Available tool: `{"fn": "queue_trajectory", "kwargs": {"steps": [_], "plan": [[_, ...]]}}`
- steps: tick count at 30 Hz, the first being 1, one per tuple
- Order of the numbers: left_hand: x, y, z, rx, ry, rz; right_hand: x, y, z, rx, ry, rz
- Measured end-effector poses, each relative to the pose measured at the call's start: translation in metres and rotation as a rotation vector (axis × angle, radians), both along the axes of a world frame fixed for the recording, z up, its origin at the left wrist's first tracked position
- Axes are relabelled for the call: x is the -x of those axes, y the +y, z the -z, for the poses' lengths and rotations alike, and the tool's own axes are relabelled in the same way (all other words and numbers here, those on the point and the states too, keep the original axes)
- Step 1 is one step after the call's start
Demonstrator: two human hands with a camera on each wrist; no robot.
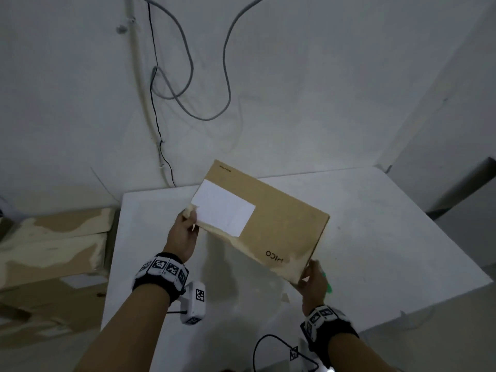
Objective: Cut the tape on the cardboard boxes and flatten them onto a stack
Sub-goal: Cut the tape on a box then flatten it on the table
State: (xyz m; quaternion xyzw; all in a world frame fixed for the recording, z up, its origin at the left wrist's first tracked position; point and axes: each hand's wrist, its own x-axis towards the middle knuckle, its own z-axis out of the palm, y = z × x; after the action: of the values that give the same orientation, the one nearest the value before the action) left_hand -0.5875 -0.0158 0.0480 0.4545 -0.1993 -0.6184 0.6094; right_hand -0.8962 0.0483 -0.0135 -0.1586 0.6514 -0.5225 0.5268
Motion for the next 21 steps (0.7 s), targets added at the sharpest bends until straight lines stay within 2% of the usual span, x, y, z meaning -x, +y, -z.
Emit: {"fn": "queue_trajectory", "kwargs": {"steps": [2, 3, 5, 8, 11, 13, 16, 18, 21], "plan": [[0.003, 0.007, 0.005, -0.05, -0.087, -0.075, 0.006, 0.008, 0.009, -0.05, 0.097, -0.164], [0.004, 0.01, 0.008, -0.1, -0.159, -0.109, 0.008, 0.015, 0.01, -0.026, 0.201, -0.258], [0.008, 0.012, 0.014, -0.234, -0.289, -0.185, 0.016, 0.021, 0.004, -0.056, 0.219, -0.351], [0.018, 0.019, 0.015, -0.404, -0.398, -0.291, 0.041, 0.019, 0.015, -0.053, 0.394, -0.555], [0.035, 0.032, 0.015, -0.397, -0.368, -0.317, 0.072, 0.013, 0.033, -0.017, 0.747, -0.609], [0.046, 0.043, 0.017, -0.384, -0.41, -0.308, 0.092, 0.01, 0.043, -0.139, 0.901, -0.633], [0.057, 0.054, 0.015, -0.305, -0.458, -0.273, 0.113, 0.007, 0.057, -0.232, 0.98, -0.698], [0.064, 0.059, 0.013, -0.251, -0.457, -0.269, 0.118, 0.005, 0.064, -0.273, 0.94, -0.713], [0.074, 0.062, 0.006, -0.29, -0.482, -0.292, 0.121, 0.008, 0.06, -0.262, 0.966, -0.751]]}}
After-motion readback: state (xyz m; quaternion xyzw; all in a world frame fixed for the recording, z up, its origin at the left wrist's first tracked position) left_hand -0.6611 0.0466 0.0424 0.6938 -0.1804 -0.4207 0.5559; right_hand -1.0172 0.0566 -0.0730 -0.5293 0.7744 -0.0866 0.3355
